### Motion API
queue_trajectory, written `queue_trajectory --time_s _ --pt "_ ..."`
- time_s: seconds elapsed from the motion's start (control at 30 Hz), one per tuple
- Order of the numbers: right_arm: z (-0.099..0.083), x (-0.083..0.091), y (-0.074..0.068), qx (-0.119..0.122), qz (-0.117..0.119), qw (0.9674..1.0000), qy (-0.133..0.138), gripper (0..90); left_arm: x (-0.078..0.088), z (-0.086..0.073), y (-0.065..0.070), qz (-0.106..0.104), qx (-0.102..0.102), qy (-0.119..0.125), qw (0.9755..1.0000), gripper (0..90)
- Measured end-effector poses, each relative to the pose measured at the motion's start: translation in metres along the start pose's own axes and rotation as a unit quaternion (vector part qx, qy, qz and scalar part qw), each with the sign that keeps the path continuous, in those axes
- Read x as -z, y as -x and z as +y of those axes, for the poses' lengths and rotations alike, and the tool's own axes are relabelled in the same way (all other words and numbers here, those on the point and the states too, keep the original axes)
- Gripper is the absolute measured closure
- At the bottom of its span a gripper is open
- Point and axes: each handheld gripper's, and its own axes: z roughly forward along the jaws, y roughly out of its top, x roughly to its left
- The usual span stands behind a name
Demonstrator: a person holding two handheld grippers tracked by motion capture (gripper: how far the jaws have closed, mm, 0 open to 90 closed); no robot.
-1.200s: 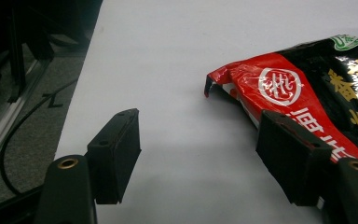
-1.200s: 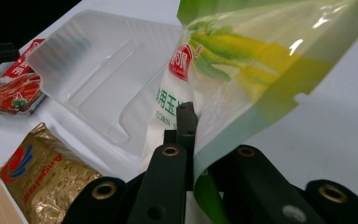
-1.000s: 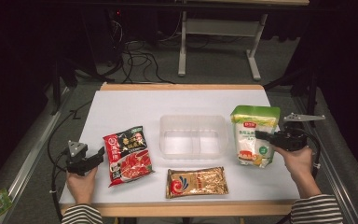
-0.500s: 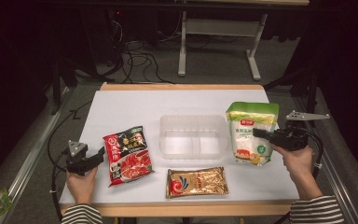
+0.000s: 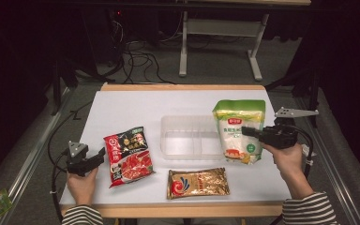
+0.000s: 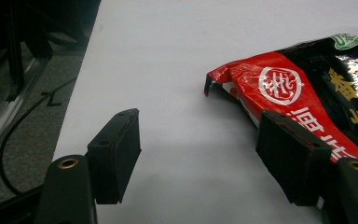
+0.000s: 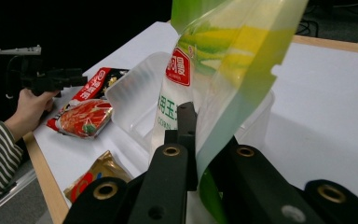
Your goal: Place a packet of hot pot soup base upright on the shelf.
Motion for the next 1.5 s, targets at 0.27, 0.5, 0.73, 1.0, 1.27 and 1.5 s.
queue_trajectory --time_s 0.27,0.5,0.73,1.0,1.27,1.5 --pt "0.011 -0.020 -0.007 -0.006 0.002 1.0000 0.004 89.6 0.000 0.000 0.000 -0.001 -0.002 0.000 1.0000 31.2" --pt "0.019 -0.039 -0.006 -0.020 0.001 0.9997 0.011 89.6 0.001 0.000 0.000 -0.001 -0.002 0.000 1.0000 31.4" --pt "0.024 -0.054 -0.002 -0.031 -0.005 0.9994 0.013 89.7 0.001 0.000 0.000 -0.001 -0.002 0.001 1.0000 31.5" --pt "0.030 -0.068 0.000 -0.035 -0.020 0.9990 0.020 89.8 0.001 0.000 0.000 -0.001 -0.001 0.000 1.0000 31.5" --pt "0.033 -0.079 0.003 -0.046 -0.034 0.9979 0.030 90.0 0.001 0.000 0.000 -0.001 -0.002 0.000 1.0000 31.5" --pt "0.033 -0.086 0.005 -0.051 -0.048 0.9970 0.033 90.0 0.001 0.000 0.001 0.001 -0.003 0.003 1.0000 31.6"
